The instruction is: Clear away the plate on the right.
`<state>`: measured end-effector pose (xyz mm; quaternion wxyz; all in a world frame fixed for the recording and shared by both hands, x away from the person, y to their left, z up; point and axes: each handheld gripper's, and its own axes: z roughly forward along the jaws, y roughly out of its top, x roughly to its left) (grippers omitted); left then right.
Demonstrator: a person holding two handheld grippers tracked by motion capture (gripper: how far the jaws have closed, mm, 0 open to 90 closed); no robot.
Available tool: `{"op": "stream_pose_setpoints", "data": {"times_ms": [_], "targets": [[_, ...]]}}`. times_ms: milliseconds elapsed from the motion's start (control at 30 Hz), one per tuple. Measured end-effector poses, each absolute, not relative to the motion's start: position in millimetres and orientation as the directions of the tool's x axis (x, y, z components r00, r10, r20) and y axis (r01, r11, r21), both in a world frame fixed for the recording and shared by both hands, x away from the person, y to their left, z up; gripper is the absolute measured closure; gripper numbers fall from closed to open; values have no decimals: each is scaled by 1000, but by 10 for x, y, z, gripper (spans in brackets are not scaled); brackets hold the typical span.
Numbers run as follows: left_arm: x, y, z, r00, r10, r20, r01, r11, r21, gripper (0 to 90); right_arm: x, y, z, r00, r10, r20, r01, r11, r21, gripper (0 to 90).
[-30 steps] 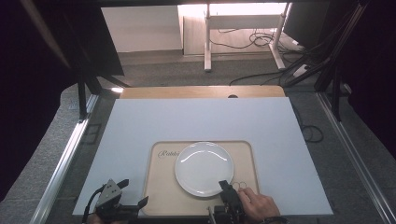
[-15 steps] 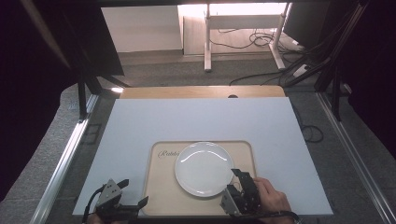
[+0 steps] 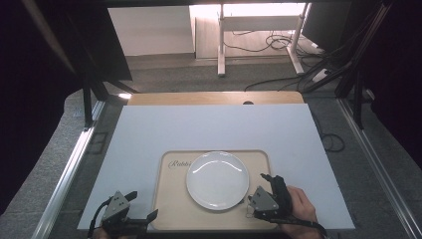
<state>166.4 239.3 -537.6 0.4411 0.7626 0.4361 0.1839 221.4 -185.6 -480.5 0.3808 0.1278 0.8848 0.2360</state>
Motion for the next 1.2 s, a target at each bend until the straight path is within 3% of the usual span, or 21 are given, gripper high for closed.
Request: {"op": "stream_pose_setpoints", "data": {"times_ms": [367,833,1200], "targets": [[1663,2394,-5375,553,827,-104,502,-231,834,32,2297,-2189,-4756,-684,572,-452,181,734,655,88],[1660,2395,-5373,554,826,-104,502,-232,833,32,2233,-2643,-4810,-653,717,-244,314,549,775,30],[1658,2392,-5372,555,826,-101,500,-234,834,32,2147,-2880,-4997,-628,763,-152,412,492,767,26]]}}
